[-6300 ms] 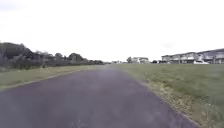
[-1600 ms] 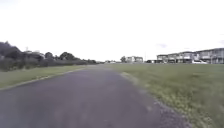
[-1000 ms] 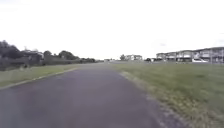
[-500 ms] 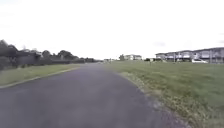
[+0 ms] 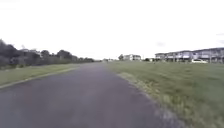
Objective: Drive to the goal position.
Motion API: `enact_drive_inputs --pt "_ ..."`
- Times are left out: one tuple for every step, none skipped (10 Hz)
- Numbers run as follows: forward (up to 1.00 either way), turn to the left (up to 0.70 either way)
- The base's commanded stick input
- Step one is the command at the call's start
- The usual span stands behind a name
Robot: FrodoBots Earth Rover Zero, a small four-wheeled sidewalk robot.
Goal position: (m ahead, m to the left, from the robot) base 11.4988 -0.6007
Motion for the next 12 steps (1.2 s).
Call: enact_drive_inputs --pt "0.70 0.00" --pt "0.70 0.00" --pt "0.70 0.00" --pt "0.70 0.00" --pt "0.70 0.00" --pt "0.70 0.00" --pt "0.70 0.01" --pt "0.70 0.02" --pt "0.70 0.03" --pt "0.70 0.10" --pt "0.70 0.27" --pt "0.70 0.35"
